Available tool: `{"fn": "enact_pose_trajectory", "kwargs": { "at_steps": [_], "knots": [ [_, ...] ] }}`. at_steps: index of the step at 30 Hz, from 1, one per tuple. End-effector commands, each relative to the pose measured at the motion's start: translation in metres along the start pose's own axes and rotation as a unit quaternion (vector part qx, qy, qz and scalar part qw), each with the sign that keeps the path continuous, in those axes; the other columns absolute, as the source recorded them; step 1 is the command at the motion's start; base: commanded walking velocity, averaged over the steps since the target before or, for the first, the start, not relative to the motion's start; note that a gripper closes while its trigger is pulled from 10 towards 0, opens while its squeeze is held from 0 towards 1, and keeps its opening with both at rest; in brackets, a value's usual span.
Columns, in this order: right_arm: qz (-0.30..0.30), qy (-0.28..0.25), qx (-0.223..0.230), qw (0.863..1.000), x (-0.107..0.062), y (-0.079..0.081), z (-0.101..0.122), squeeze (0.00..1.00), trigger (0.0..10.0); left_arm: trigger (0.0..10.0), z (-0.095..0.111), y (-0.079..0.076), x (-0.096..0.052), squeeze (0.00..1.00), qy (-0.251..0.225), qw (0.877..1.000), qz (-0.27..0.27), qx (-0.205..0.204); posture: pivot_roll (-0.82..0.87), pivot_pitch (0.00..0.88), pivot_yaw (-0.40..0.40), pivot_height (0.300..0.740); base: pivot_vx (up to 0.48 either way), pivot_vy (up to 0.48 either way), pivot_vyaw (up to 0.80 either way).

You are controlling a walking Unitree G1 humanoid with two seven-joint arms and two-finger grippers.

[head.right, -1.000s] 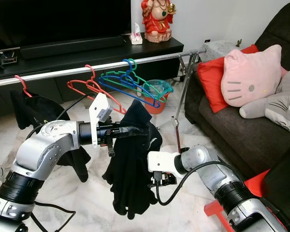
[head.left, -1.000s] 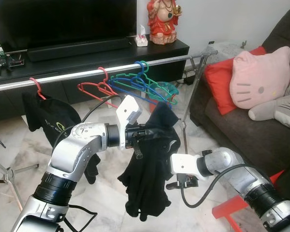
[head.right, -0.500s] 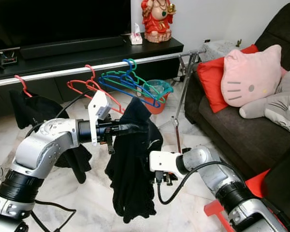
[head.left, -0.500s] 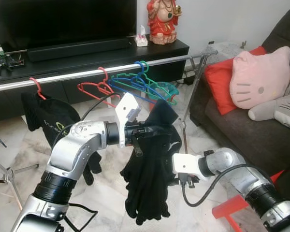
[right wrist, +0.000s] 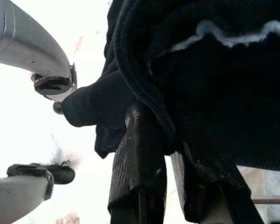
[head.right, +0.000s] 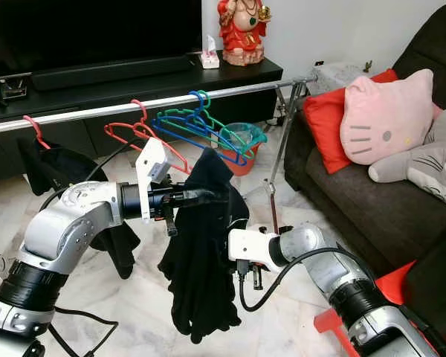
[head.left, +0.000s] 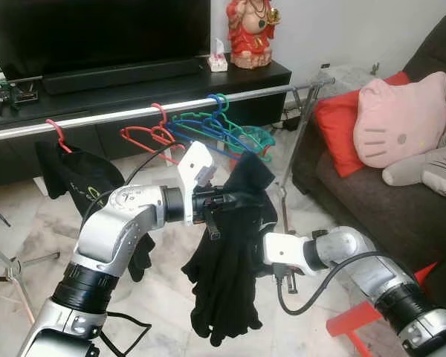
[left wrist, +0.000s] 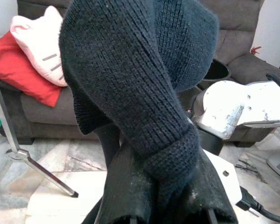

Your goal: Hang hanger

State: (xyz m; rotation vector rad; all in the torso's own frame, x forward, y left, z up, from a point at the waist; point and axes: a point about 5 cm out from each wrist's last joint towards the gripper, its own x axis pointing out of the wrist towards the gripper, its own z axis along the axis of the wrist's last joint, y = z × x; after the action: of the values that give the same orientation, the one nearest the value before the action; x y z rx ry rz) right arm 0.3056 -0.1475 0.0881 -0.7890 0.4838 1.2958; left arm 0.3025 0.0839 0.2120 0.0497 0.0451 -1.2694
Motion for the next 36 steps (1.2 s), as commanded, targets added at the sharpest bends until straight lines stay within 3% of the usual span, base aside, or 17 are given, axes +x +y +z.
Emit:
{"fn": "enact_pose_trajectory", "kwargs": {
  "at_steps": [1, 6, 11, 21, 28, 33, 34, 35, 36],
  "knots": [
    [-0.030, -0.015, 0.013, 0.999, -0.006, -0.007, 0.001, 0.00, 0.0, 10.0, 0.010, 0.005, 0.000, 0.00, -0.016, 1.000, 0.012, 0.020, -0.02, 0.000, -0.026, 0.740, 0.000, 0.000, 0.00],
    [-0.076, -0.019, 0.042, 0.996, -0.014, -0.011, -0.004, 0.00, 0.0, 10.0, 0.002, 0.014, -0.003, 0.00, -0.006, 0.998, 0.058, 0.022, -0.03, 0.000, -0.028, 0.740, 0.000, 0.000, 0.00],
    [-0.122, -0.016, 0.067, 0.990, -0.031, -0.013, -0.012, 0.00, 0.0, 10.0, -0.009, 0.034, -0.011, 0.00, 0.016, 0.988, 0.151, 0.020, -0.04, 0.000, -0.027, 0.740, 0.000, 0.000, 0.00],
    [-0.110, 0.083, 0.052, 0.989, -0.047, 0.003, -0.038, 0.00, 0.0, 10.0, -0.030, 0.052, -0.017, 0.00, 0.062, 0.965, 0.256, 0.001, -0.05, 0.000, -0.032, 0.740, 0.000, 0.000, 0.00],
    [-0.108, 0.101, 0.029, 0.989, -0.045, 0.005, -0.036, 0.00, 0.0, 10.0, -0.046, 0.051, -0.017, 0.00, 0.104, 0.954, 0.282, -0.003, -0.05, 0.000, -0.041, 0.740, 0.000, 0.000, 0.00],
    [-0.115, 0.112, 0.022, 0.987, -0.043, 0.004, -0.037, 0.00, 0.0, 10.0, -0.051, 0.040, -0.011, 0.00, 0.096, 0.962, 0.254, -0.014, -0.05, 0.000, -0.047, 0.740, 0.000, 0.000, 0.00],
    [-0.118, 0.116, 0.019, 0.986, -0.043, 0.003, -0.037, 0.00, 0.0, 10.0, -0.051, 0.036, -0.009, 0.07, 0.092, 0.966, 0.240, -0.012, -0.05, 0.000, -0.049, 0.740, 0.000, 0.000, 0.00],
    [-0.121, 0.119, 0.016, 0.985, -0.043, 0.003, -0.038, 0.00, 0.0, 10.0, -0.050, 0.032, -0.007, 0.42, 0.087, 0.970, 0.225, -0.009, -0.04, 0.000, -0.051, 0.740, 0.000, 0.000, 0.00],
    [-0.129, 0.123, 0.013, 0.984, -0.043, 0.001, -0.038, 0.00, 0.0, 10.0, -0.050, 0.025, -0.004, 1.00, 0.081, 0.976, 0.201, -0.006, -0.04, 0.000, -0.053, 0.740, 0.000, 0.000, 0.00]
  ]
}}
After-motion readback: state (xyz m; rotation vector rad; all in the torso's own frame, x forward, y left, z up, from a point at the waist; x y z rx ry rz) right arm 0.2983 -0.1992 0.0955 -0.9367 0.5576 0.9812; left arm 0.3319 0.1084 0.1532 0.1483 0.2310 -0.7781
